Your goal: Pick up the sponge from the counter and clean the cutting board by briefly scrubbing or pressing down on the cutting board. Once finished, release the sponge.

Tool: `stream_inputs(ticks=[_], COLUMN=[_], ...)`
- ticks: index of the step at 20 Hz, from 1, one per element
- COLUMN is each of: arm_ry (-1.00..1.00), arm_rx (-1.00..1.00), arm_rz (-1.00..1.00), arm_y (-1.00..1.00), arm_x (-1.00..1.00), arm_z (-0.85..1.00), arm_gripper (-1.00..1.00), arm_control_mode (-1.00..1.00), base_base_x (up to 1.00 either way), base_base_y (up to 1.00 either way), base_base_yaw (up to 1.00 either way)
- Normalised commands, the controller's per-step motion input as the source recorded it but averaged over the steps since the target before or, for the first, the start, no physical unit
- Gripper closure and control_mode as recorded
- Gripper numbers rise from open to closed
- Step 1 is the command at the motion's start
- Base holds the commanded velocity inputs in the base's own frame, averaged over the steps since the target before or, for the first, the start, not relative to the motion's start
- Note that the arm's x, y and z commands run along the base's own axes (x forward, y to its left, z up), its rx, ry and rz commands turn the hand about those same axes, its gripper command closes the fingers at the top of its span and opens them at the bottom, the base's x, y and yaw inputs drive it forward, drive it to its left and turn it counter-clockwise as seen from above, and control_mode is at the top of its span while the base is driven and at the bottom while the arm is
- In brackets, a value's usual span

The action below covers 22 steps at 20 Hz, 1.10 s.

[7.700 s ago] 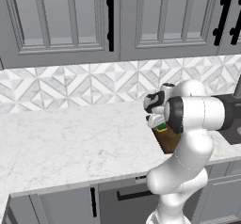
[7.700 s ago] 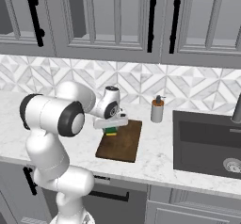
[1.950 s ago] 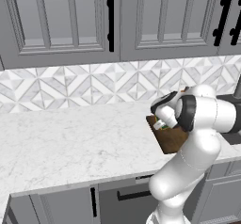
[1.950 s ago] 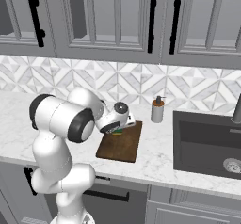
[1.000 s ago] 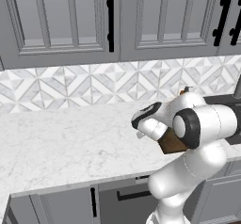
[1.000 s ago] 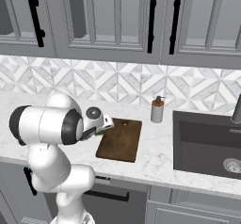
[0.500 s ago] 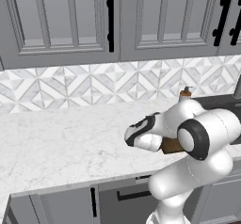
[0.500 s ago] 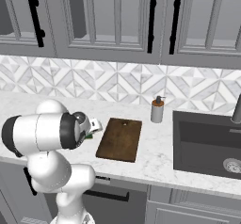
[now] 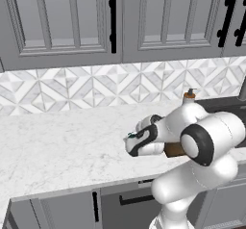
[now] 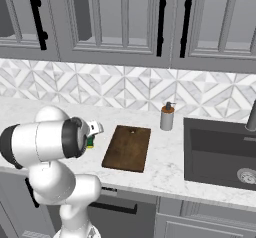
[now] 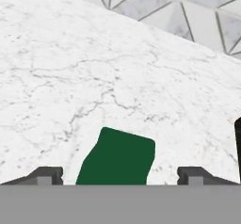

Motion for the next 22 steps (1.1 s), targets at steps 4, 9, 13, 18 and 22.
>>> stream_inputs(ticks=[4,9,13,18,22], arm_ry=[-0.08,-0.09,-0.19,-0.30,-0.30], arm_rx=[0.00,0.00,0.00,0.00,0.00], arm_rz=[-0.02,-0.04,-0.08,-0.12,-0.13], arm_y=[0.00,-0.09,-0.33,-0.49,-0.44], arm_x=[0.00,-0.09,-0.82,-1.00,-1.00], arm_z=[0.41,0.59,0.37,0.19,0.03], arm_gripper=[-1.00,-1.00,-1.00,-1.00,-1.00], arm_control_mode=[-1.00,-1.00,-1.00,-1.00,-1.00], base_base_x=[0.00,0.00,0.00,0.00,0.00], base_base_y=[0.00,0.00,0.00,0.00,0.00], base_base_yaw=[0.00,0.00,0.00,0.00,0.00])
